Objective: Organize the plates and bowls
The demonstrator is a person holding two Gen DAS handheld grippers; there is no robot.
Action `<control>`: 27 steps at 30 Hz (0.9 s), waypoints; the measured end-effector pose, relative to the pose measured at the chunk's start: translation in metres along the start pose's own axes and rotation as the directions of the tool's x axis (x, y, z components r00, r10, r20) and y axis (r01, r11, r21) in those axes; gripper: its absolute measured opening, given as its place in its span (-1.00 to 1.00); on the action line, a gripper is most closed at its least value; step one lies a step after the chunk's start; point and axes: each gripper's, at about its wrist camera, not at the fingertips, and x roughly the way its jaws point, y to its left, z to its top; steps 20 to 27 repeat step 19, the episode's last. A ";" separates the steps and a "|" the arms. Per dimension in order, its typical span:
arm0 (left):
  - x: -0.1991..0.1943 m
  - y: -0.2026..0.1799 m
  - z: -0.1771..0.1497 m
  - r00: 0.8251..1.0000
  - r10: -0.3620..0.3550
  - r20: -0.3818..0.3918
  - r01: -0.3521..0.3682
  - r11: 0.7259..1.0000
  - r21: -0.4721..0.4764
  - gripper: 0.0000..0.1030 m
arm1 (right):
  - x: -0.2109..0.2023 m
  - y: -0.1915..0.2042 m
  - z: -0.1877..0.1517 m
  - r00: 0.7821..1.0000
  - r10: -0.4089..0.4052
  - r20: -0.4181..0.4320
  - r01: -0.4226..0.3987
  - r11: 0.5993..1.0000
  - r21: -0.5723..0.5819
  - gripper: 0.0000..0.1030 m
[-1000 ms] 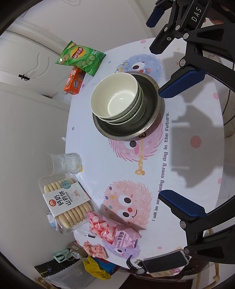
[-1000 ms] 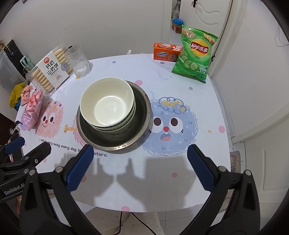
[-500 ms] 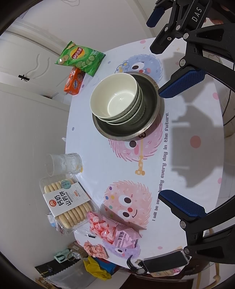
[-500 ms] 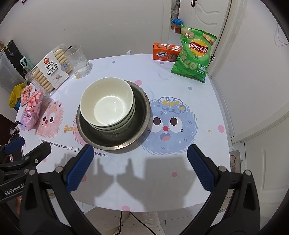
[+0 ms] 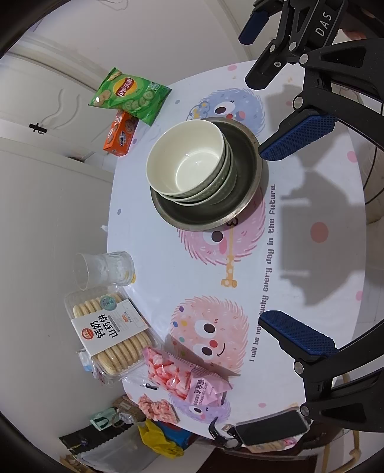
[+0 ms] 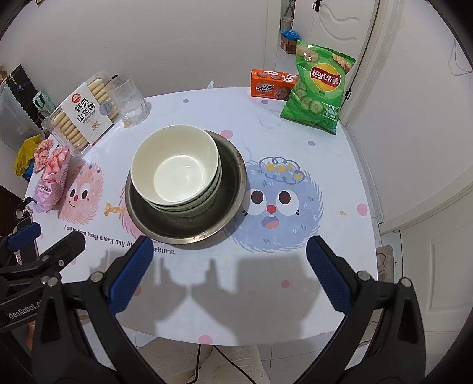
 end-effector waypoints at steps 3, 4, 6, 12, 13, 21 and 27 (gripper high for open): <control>0.000 0.000 0.000 1.000 0.000 0.000 0.000 1.000 0.004 1.00 | 0.000 0.000 0.000 1.000 0.001 -0.001 -0.001 1.000 0.000 0.99; 0.000 0.000 0.000 1.000 -0.001 0.002 0.001 1.000 0.004 1.00 | 0.000 0.000 0.000 1.000 0.002 -0.001 -0.002 1.000 0.001 1.00; 0.000 0.000 0.002 1.000 -0.003 0.003 0.003 1.000 0.010 1.00 | 0.000 0.000 0.000 1.000 0.000 -0.001 0.000 1.000 0.000 1.00; 0.000 0.000 0.003 1.000 -0.004 0.011 0.004 1.000 0.015 1.00 | 0.000 0.000 0.000 1.000 0.001 -0.001 -0.001 1.000 0.000 1.00; 0.001 0.000 0.003 1.000 -0.004 0.011 0.003 1.000 0.016 1.00 | 0.001 0.000 0.001 1.000 0.001 -0.001 -0.001 1.000 -0.002 1.00; 0.000 0.000 0.004 1.000 -0.002 0.014 0.002 1.000 0.018 1.00 | 0.001 -0.001 0.001 1.000 0.001 -0.002 -0.001 1.000 0.000 1.00; 0.000 0.000 0.004 1.000 -0.002 0.014 0.002 1.000 0.018 1.00 | 0.001 -0.001 0.001 1.000 0.001 -0.002 -0.001 1.000 0.000 1.00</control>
